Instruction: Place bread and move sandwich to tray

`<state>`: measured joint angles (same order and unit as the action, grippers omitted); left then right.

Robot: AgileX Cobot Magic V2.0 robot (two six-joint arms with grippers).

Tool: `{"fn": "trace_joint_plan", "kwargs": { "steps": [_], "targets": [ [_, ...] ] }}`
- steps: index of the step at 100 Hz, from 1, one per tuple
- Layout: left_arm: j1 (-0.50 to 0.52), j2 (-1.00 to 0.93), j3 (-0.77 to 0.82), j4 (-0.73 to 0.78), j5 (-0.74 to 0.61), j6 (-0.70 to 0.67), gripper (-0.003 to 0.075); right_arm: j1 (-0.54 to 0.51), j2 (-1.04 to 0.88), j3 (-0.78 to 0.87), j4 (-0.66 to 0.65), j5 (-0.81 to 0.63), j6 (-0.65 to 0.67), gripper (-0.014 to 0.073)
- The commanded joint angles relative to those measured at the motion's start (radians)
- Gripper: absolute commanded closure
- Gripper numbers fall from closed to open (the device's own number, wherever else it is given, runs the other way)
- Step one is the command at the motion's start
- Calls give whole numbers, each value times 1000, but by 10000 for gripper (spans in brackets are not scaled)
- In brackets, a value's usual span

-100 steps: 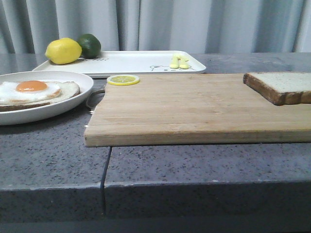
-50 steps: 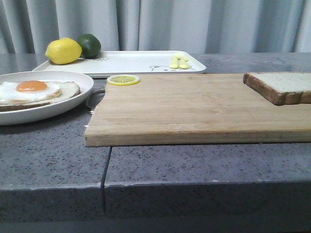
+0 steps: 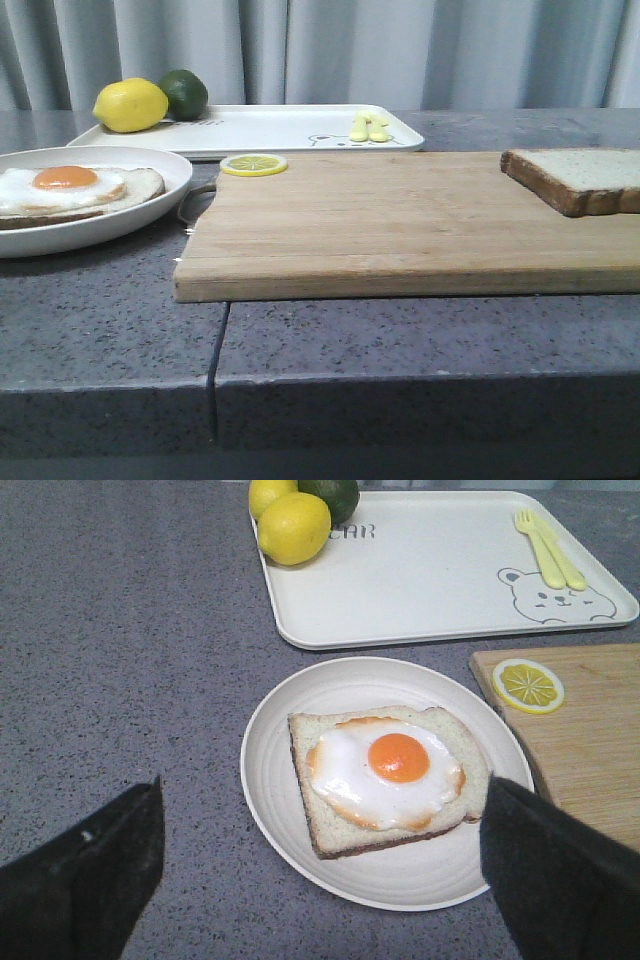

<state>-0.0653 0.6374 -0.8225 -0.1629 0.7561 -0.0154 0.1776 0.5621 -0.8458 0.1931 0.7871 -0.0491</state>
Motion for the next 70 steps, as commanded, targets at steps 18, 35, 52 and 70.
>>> {"fn": "trace_joint_plan", "kwargs": {
  "steps": [18,35,52,70],
  "targets": [
    [1,8,-34,-16,-61,-10,123,-7,12,-26,-5,-92,-8,113],
    [1,8,-34,-16,-61,-10,123,-7,12,8,-60,-121,-6,113],
    [1,8,-34,-16,-61,-10,123,-8,30,9,-154,-129,58,113],
    [1,8,-34,-16,-61,-10,123,-9,101,9,-137,-160,65,113]
  ]
}}
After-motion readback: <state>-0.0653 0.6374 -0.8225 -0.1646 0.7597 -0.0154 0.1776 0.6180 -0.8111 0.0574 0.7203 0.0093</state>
